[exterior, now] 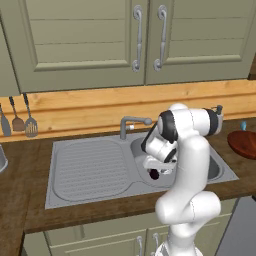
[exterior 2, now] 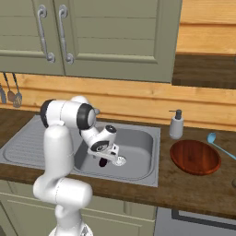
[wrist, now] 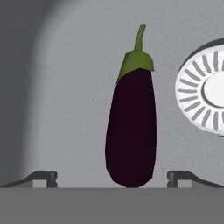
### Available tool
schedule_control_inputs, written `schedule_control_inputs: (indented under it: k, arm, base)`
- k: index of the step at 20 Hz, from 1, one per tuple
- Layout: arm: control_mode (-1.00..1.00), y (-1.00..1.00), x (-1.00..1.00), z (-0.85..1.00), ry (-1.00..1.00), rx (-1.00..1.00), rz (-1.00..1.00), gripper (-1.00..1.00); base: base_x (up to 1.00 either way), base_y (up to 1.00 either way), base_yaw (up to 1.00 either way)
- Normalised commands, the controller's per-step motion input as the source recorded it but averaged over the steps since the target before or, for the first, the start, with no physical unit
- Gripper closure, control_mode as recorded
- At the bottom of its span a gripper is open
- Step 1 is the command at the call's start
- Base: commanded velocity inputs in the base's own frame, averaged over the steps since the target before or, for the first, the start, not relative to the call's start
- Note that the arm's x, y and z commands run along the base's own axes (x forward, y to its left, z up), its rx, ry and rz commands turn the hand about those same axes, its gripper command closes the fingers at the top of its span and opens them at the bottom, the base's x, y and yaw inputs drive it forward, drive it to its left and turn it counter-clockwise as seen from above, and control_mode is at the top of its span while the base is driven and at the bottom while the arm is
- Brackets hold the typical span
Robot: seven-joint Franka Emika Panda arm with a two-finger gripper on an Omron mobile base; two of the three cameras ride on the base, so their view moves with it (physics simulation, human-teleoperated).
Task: Pick the eggplant from the sink and place it in the bowl. Then pick the bowl and place it in the microwave. Then close the microwave door and press the start button.
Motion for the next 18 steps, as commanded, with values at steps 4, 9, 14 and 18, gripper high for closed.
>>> schedule_control_inputs:
  k: [4,9,14,18]
  arm:
    - [-1.00,-0.02,0.01,-0.17,0.00,0.00,0.01,-1.00]
    - [-1.00,0.00,0.13,-0.19,0.00,0.00,0.01,-1.00]
    - [-1.00,0.00,0.14,-0.22,0.00,0.00,0.01,-1.00]
    - [-1.00,0.02,0.09,-0.24,0.00,0.00,0.00,1.00]
  base:
    - [0.00,0.00,0.00]
    - [0.00,0.00,0.00]
    - [0.00,0.00,0.00]
    - [0.00,0.00,0.00]
